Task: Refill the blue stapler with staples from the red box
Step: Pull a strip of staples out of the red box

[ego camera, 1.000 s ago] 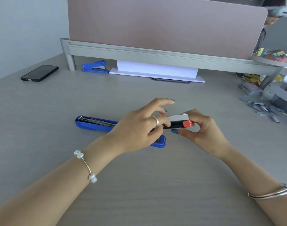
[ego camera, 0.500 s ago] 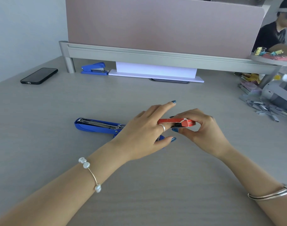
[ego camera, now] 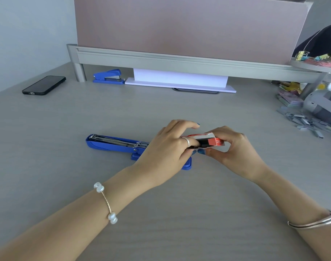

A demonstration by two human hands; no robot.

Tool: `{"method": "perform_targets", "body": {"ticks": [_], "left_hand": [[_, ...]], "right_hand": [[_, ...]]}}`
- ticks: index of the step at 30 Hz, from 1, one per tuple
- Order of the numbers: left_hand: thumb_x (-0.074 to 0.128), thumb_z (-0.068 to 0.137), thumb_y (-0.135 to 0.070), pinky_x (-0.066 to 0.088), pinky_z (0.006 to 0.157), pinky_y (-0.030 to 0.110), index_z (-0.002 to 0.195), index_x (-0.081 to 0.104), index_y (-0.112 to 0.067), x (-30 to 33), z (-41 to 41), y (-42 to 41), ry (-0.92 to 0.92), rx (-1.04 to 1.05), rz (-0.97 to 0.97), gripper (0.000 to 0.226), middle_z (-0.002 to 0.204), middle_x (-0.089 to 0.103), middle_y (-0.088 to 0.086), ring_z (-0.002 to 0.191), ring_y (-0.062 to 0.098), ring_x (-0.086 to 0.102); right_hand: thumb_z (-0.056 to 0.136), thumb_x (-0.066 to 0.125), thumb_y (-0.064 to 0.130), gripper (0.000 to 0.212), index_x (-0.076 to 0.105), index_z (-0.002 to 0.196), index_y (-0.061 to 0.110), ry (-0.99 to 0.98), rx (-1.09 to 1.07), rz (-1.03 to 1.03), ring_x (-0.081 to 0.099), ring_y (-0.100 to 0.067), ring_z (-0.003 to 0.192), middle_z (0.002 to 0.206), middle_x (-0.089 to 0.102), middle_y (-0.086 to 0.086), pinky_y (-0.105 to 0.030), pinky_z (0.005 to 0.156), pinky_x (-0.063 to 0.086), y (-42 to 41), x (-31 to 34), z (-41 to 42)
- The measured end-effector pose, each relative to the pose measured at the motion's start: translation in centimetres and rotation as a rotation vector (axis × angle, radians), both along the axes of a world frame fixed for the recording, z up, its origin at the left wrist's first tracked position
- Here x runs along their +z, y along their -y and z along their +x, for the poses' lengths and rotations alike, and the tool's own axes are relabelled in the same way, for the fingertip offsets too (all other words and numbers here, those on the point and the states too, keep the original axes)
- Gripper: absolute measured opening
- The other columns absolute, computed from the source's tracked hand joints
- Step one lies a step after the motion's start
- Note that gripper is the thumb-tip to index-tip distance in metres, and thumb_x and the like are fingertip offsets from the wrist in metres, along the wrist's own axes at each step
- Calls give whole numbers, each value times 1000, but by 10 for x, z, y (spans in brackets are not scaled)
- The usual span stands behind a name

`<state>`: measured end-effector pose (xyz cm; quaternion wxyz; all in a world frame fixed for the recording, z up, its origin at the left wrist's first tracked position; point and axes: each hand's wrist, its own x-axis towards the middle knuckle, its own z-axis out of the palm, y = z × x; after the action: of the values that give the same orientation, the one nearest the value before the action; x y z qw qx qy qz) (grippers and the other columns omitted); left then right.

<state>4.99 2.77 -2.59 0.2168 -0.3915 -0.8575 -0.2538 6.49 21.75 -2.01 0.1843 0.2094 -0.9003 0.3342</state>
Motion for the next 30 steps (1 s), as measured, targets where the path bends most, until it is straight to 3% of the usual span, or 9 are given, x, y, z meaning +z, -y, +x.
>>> {"method": "perform_targets", "body": {"ticks": [2,5,8,14,16,19,24,27,30], "left_hand": [[58,82,-8,43,88,30,97,71,-14,2,2,-1,52,-4,50,22,126,55,5,109,11,37],[65,79,-1,32,83,6,91,73,-14,6,5,0,115,6,155,19,122,58,4,101,5,38],[65,80,-2,30,80,1,88,74,-16,10,7,1,172,22,207,18,119,60,0,94,-2,37],[63,82,-6,34,81,6,88,73,-21,18,10,2,225,26,263,19,99,65,-10,96,2,51],[63,83,-8,34,84,4,88,72,-23,21,12,3,272,23,303,18,102,67,-12,100,-1,53],[64,84,-15,39,92,11,86,70,-25,28,12,4,441,-25,454,12,108,68,-12,103,-5,59],[59,86,-17,53,83,22,86,65,-16,36,9,5,740,-147,740,6,98,74,2,93,10,69],[53,91,-13,55,80,26,88,56,-13,30,4,5,708,-128,765,4,97,70,8,87,13,70],[48,93,-10,54,80,36,88,51,-23,22,0,8,479,-76,551,14,94,64,3,83,14,69]], "right_hand": [[70,75,10,22,69,91,13,1,-1,3,49,5,79,79,61,16,-4,69,36,0,0,0],[70,75,10,21,68,90,13,-1,-14,14,49,3,80,80,63,12,-4,69,36,-2,0,-2],[70,74,8,23,69,92,12,-7,-34,27,49,-1,84,83,66,3,-5,70,36,-4,0,-3],[70,76,10,22,69,91,13,-7,-39,32,47,7,77,78,63,9,-5,68,35,-5,0,-3],[70,76,11,21,69,89,13,-8,-49,18,47,6,77,76,60,15,-5,68,35,-5,0,-3],[69,76,13,20,69,88,12,0,-55,-4,48,5,75,75,58,18,-6,66,36,-5,1,-3],[70,75,12,25,69,94,17,33,-16,-30,52,4,78,84,66,8,-4,67,36,-4,3,-2],[70,75,11,27,69,95,20,42,-16,-43,52,4,78,85,67,7,-4,66,36,-3,3,-1],[70,75,11,28,69,96,21,48,-6,-28,52,4,77,85,67,7,-4,66,36,-2,3,0]]}}
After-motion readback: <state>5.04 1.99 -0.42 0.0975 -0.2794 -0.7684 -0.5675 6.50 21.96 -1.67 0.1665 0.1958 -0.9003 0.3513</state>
